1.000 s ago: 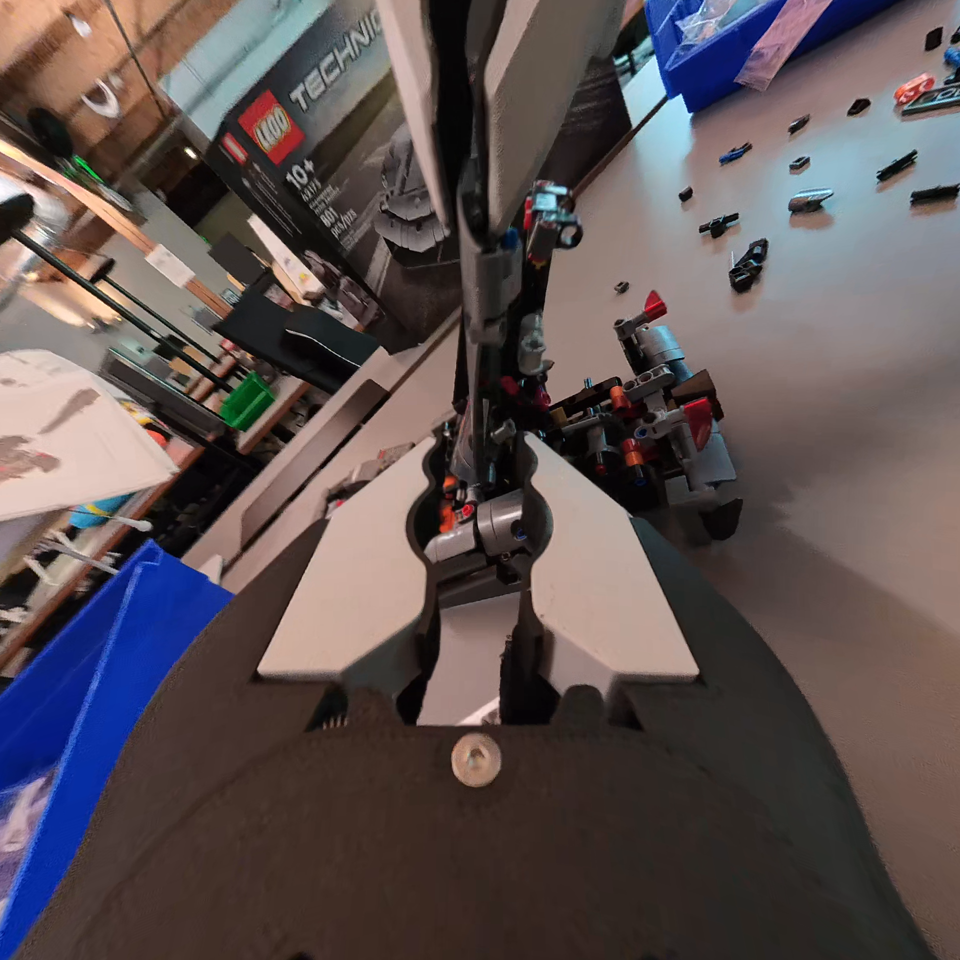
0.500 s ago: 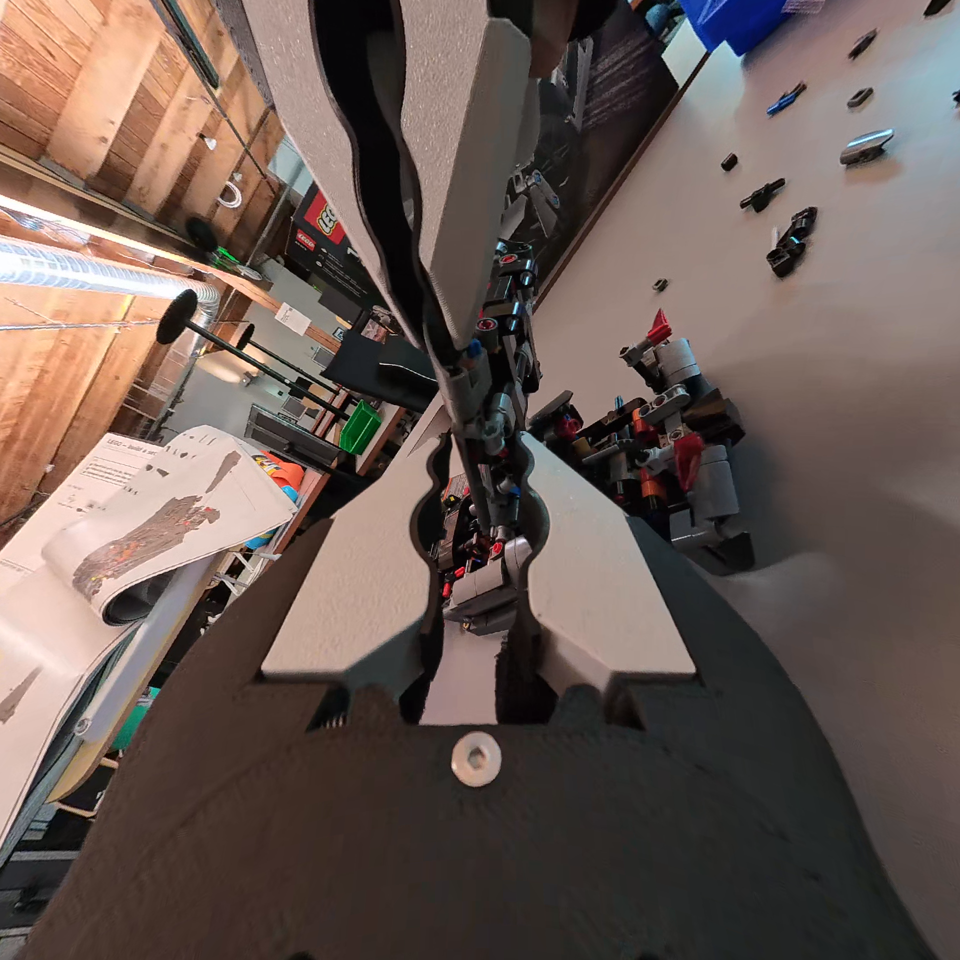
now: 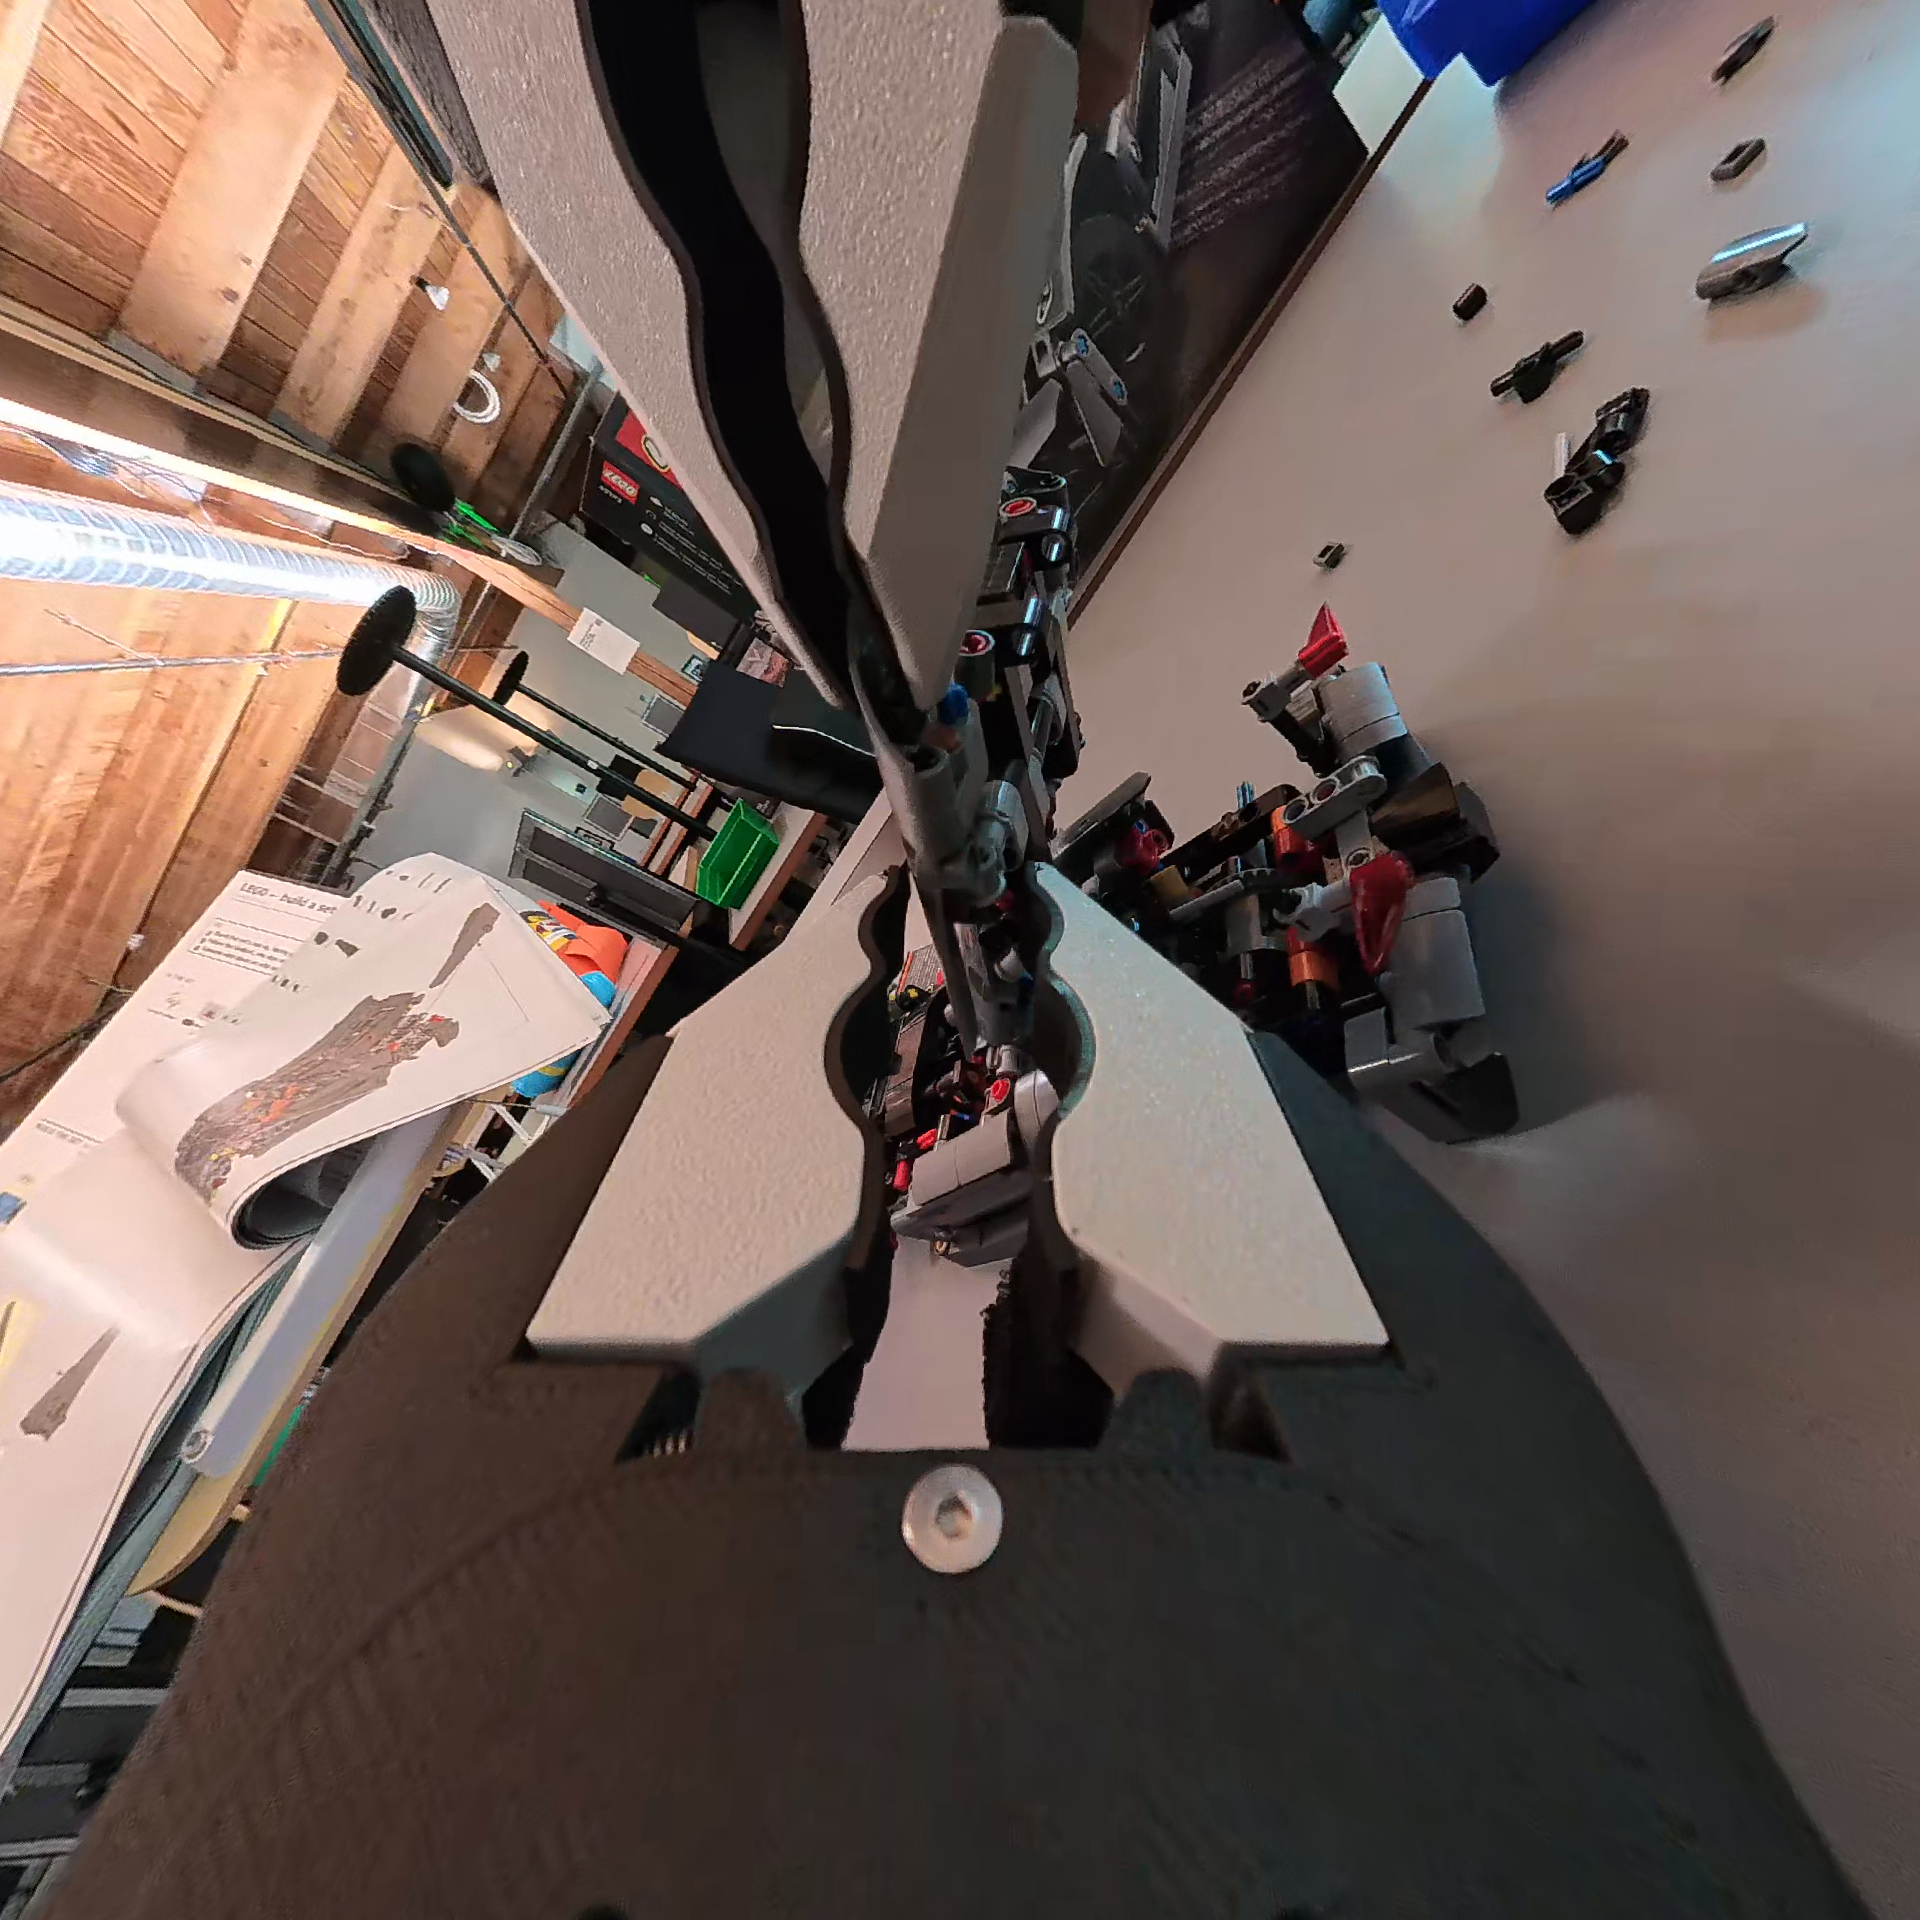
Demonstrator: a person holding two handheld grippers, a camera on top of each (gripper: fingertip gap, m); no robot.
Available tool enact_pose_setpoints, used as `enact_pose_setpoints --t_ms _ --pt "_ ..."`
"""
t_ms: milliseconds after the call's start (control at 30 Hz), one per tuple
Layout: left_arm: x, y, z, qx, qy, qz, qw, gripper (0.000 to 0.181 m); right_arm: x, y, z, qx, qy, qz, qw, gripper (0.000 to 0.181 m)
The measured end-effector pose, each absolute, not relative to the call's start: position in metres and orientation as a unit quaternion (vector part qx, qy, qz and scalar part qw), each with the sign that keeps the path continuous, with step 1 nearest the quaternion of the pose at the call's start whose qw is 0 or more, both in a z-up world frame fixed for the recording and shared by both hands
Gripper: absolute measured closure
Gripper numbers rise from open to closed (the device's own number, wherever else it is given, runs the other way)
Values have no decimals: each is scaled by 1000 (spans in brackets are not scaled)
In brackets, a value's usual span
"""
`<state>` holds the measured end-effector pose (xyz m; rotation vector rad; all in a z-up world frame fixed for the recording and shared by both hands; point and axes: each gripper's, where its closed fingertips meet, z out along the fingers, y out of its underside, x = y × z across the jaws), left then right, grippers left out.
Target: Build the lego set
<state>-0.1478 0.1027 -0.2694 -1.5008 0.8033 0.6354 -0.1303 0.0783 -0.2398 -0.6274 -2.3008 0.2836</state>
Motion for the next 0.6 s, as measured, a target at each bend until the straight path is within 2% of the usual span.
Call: enact_pose_setpoints --t_ms 600 --pt "-149 103 -271 -651 353 288 607 168 -131 77 -244 -237 -898 53 367 176"
